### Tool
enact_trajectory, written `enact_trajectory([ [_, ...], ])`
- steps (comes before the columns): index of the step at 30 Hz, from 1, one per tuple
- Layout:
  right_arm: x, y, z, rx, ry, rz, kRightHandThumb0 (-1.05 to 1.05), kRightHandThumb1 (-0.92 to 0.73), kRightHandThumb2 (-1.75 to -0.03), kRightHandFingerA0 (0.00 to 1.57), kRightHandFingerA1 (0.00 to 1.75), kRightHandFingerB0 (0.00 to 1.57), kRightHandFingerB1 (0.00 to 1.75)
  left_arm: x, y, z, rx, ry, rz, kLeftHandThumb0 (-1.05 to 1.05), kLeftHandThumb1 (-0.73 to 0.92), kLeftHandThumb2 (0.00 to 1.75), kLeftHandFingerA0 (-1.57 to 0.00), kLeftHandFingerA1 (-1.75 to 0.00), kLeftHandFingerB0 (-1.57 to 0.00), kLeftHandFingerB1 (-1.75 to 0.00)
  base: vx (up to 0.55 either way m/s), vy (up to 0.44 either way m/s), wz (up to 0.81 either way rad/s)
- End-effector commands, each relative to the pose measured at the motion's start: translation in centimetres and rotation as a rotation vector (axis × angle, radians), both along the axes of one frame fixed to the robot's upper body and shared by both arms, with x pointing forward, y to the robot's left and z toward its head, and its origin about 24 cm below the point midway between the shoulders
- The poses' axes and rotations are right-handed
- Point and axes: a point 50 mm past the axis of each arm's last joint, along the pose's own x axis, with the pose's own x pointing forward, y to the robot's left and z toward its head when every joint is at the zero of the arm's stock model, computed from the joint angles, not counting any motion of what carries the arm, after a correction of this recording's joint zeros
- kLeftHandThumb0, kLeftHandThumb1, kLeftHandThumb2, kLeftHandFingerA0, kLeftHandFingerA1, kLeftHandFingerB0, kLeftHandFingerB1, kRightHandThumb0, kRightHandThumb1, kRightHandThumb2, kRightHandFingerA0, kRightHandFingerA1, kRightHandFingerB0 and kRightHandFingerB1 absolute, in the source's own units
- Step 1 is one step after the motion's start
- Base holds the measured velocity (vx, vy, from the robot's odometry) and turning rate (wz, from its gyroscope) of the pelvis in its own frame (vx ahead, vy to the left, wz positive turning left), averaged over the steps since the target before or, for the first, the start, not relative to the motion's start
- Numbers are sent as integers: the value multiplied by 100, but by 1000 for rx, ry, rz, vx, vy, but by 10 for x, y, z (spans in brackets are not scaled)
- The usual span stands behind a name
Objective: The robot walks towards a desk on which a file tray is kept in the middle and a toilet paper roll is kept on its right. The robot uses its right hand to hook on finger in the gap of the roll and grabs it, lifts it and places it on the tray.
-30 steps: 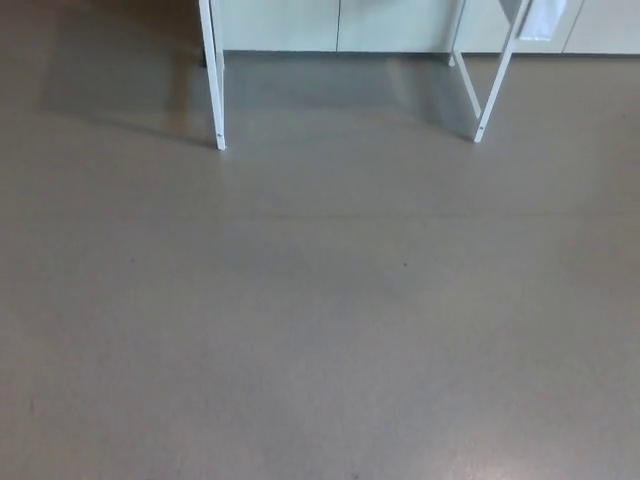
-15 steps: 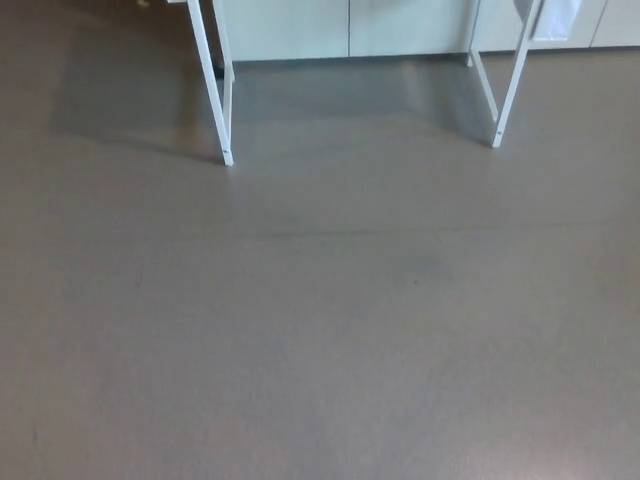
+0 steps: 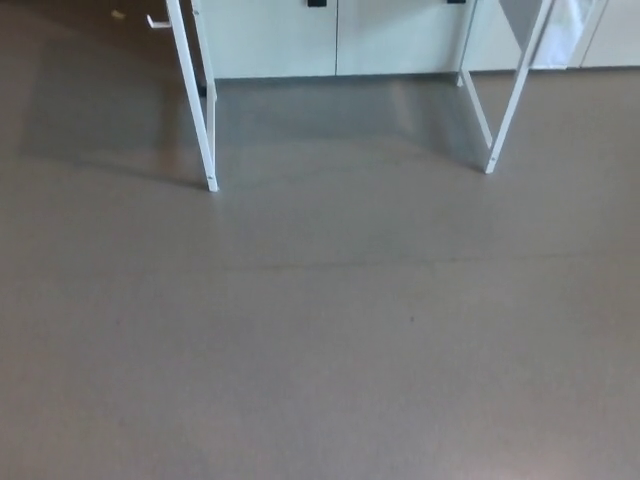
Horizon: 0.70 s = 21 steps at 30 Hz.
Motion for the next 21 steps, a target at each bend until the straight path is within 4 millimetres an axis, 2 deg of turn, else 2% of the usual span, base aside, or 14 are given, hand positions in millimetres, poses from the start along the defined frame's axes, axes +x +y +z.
enact_trajectory([
  [1,0,-3,0,53,-42,-74,-79,-60,-59,11,28,11,25,-3,5,3,42,14,-23,-88,71,115,-20,-69,-5,-52,240,-27,12],
  [2,0,-3,1,46,-39,-72,-79,-50,-87,3,28,9,24,-3,5,3,39,14,-16,-88,71,115,-16,-68,-5,-51,205,-69,8],
  [5,2,-4,2,29,-3,-61,-83,-51,-88,3,27,9,23,-2,5,3,34,4,-10,-86,69,114,-12,-66,-9,-60,174,-143,11],
  [6,3,-4,2,30,-2,-64,-81,-52,-86,4,29,9,23,-2,5,4,37,4,-16,-88,70,116,-20,-71,-6,-59,219,-215,15],
  [9,2,-1,1,63,-12,-68,-85,-55,-88,2,18,10,19,-1,5,5,33,-5,-19,-86,69,116,-13,-68,-7,-60,308,-253,27],
  [10,1,-1,2,9,11,-9,-88,-58,-92,0,21,9,19,-1,5,5,35,-2,-19,-82,92,68,-14,-78,-4,-59,324,-222,33],
  [12,2,0,2,-52,72,62,-90,-60,-98,0,18,9,17,-1,6,4,33,8,-2,-83,92,68,-16,-77,-4,-59,251,-162,0],
  [13,1,0,2,-46,52,50,-93,-61,-98,0,18,12,17,-1,6,3,43,22,-8,-89,71,117,-15,-67,-5,-54,171,-136,1],
  [15,0,-1,2,-19,22,10,-99,-63,-96,0,14,13,15,-1,7,4,30,21,9,-85,72,118,-9,-64,-6,-47,173,-91,-3],
  [17,2,0,2,-42,38,27,-87,-57,-91,5,28,8,23,-1,7,5,47,11,17,-84,68,114,-23,-71,-6,-51,216,-39,-6],
  [18,3,2,3,18,2,-4,-79,-66,-61,10,27,10,24,-1,7,4,42,12,40,-87,68,113,-29,-74,-4,-51,245,5,-14],
  [19,3,2,3,47,-5,-34,-79,-52,-88,3,29,8,25,0,7,4,40,21,45,-89,68,112,-32,-75,-3,-52,235,47,-9],
  [20,3,2,3,50,-5,-37,-79,-52,-88,3,29,8,25,0,8,4,40,22,46,-89,68,112,-32,-75,-3,-52,227,70,-9],
  [21,2,0,2,34,9,-21,-82,-66,-61,8,27,8,24,0,8,4,46,30,33,-89,68,113,-36,-77,0,-53,225,101,1],
])
